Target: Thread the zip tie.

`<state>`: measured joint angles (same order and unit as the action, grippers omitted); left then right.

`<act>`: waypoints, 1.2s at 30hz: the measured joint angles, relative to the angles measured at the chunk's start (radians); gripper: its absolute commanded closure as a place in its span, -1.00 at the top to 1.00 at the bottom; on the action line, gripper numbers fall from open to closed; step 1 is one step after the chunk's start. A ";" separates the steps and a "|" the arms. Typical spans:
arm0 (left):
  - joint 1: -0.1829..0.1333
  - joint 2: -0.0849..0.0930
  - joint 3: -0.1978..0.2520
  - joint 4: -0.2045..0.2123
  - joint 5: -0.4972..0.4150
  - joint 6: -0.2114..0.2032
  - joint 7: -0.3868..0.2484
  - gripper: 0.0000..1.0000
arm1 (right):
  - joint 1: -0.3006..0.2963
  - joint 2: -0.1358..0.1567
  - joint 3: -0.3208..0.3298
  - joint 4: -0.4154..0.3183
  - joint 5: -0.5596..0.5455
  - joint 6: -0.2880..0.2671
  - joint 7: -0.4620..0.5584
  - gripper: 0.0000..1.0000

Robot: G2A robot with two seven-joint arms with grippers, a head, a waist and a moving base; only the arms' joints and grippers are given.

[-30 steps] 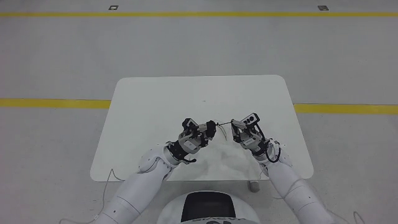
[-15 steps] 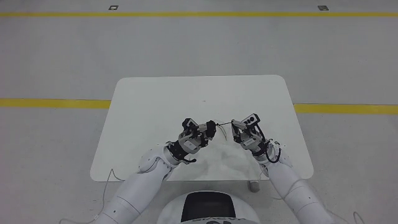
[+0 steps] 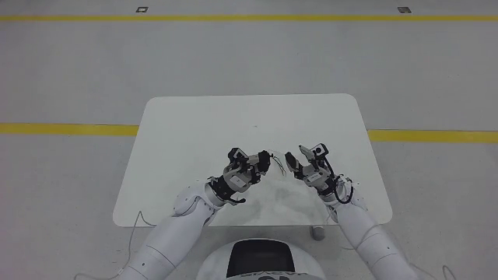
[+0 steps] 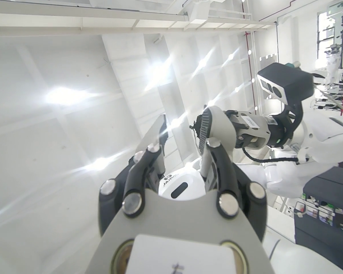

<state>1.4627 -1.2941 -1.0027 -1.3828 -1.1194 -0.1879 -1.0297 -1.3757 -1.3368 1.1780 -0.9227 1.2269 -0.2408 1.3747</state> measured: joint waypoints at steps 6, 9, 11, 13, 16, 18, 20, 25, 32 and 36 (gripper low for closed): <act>0.000 0.000 0.000 0.000 0.000 0.000 0.000 -1.00 | 0.001 0.000 0.011 -0.001 0.003 -0.003 0.000 1.00; 0.000 0.000 0.000 0.000 0.000 0.000 0.000 -1.00 | 0.001 0.000 0.010 -0.001 0.003 -0.003 0.000 1.00; 0.000 0.000 0.000 0.000 0.000 0.000 0.000 -1.00 | 0.001 0.000 0.010 -0.001 0.003 -0.003 0.000 1.00; 0.000 0.000 0.000 0.000 0.000 0.000 0.000 -1.00 | 0.000 0.000 0.011 -0.003 0.001 -0.005 -0.003 1.00; 0.006 0.000 -0.004 -0.014 -0.013 0.015 0.050 -1.00 | -0.014 0.006 0.027 -0.049 -0.052 -0.061 -0.049 1.00; 0.017 0.002 -0.013 -0.036 -0.028 0.029 0.085 -1.00 | -0.032 0.012 0.049 -0.090 -0.082 -0.099 -0.061 1.00; 0.036 0.005 -0.025 -0.070 -0.056 0.044 0.109 -1.00 | -0.058 0.018 0.087 -0.145 -0.111 -0.102 -0.066 1.00; 0.077 0.012 -0.050 -0.154 -0.056 0.042 0.165 -1.00 | -0.137 0.018 0.191 -0.288 -0.152 -0.099 -0.068 1.00; 0.076 0.012 -0.050 -0.151 -0.057 0.043 0.164 -1.00 | -0.143 0.017 0.196 -0.294 -0.153 -0.099 -0.069 1.00; 0.094 0.012 -0.065 -0.196 -0.114 0.058 0.211 -1.00 | -0.143 0.017 0.196 -0.294 -0.153 -0.099 -0.069 1.00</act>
<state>1.5569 -1.2818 -1.0678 -1.5789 -1.2338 -0.1302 -0.8190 -1.5183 -1.3200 1.3742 -1.2172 1.0735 -0.3400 1.3053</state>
